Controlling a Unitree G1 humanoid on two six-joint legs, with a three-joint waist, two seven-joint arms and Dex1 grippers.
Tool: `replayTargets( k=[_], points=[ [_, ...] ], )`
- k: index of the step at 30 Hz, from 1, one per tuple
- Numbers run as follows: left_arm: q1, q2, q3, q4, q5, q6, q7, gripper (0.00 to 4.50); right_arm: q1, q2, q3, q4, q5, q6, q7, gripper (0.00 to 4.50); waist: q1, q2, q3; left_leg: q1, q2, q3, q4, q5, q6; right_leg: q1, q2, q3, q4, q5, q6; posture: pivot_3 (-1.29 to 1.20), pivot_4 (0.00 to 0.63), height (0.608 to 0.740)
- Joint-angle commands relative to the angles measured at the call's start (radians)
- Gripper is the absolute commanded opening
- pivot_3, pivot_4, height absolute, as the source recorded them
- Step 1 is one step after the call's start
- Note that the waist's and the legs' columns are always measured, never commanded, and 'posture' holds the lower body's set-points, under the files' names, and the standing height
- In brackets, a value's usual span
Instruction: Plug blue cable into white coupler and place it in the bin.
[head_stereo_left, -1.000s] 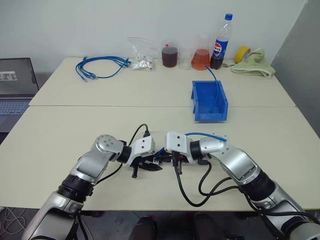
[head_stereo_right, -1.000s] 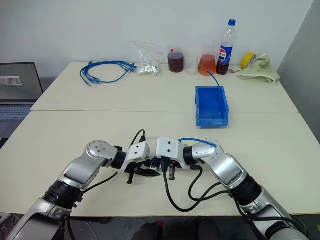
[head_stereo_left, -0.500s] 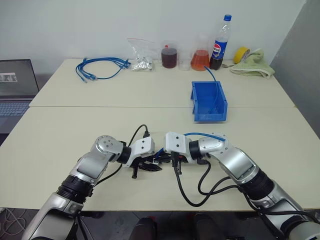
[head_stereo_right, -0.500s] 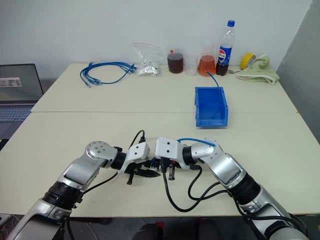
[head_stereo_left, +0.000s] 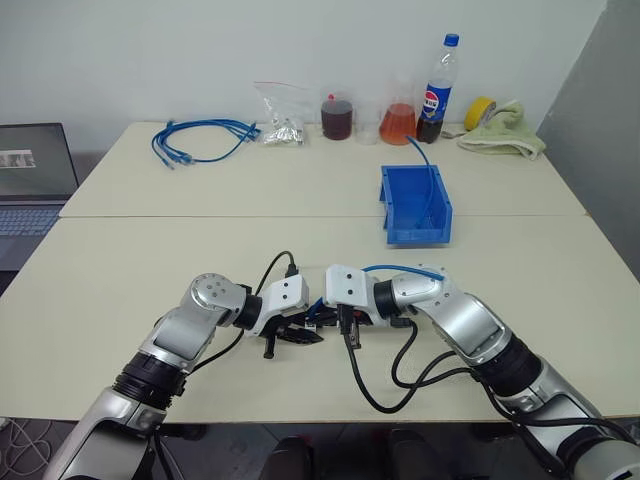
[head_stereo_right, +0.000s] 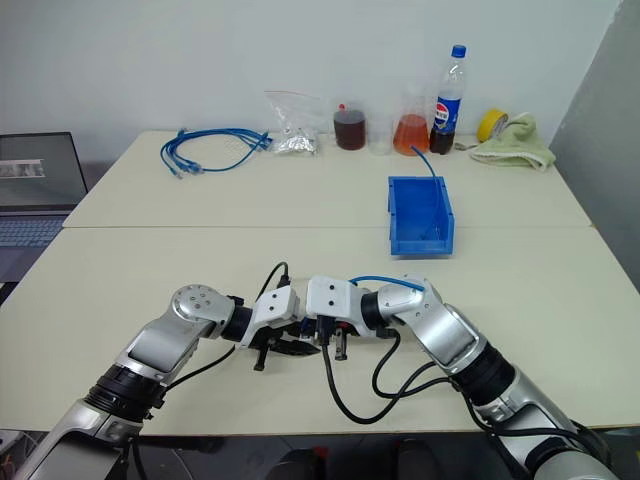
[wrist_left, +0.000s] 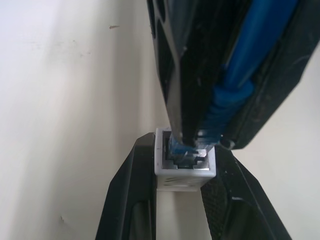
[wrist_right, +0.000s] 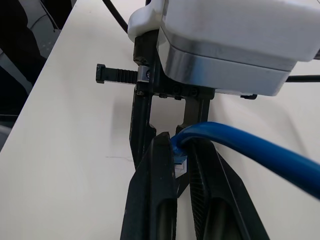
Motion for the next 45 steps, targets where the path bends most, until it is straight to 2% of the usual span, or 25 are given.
replayTargets(
  k=[1,20,26,45],
  points=[
    [0.017,-0.011,-0.041,-0.005,0.022,0.017,0.003,0.83,0.048,0.000,0.128,0.033,-0.023,0.029,0.061,0.07,0.000,0.000,-0.002,0.000,0.000,0.000,0.000,0.000,0.000,0.000,0.000,0.000,0.000,0.000,0.000,0.00,0.150,0.740],
    [0.029,-0.016,-0.033,-0.020,0.019,0.031,0.015,0.83,0.087,0.021,0.170,0.091,-0.065,0.013,0.080,0.07,-0.001,0.006,-0.013,0.004,0.000,0.001,-0.002,0.000,0.000,0.002,0.001,0.001,-0.001,0.000,0.000,0.00,0.150,0.740],
    [0.030,-0.020,-0.032,-0.021,0.017,0.030,0.017,0.82,0.086,0.044,0.168,0.134,-0.058,0.020,0.100,0.07,-0.003,0.007,-0.015,0.012,0.001,0.001,-0.004,-0.001,0.001,0.009,0.001,0.002,-0.001,-0.002,-0.001,0.00,0.150,0.740],
    [0.055,-0.013,-0.015,-0.033,0.012,0.034,0.025,0.82,0.121,0.021,0.233,0.209,-0.173,-0.082,0.135,0.06,-0.009,0.010,-0.027,0.015,0.001,0.000,-0.005,-0.001,0.001,0.012,0.002,0.002,-0.002,-0.005,0.002,0.00,0.150,0.740]
  ],
)
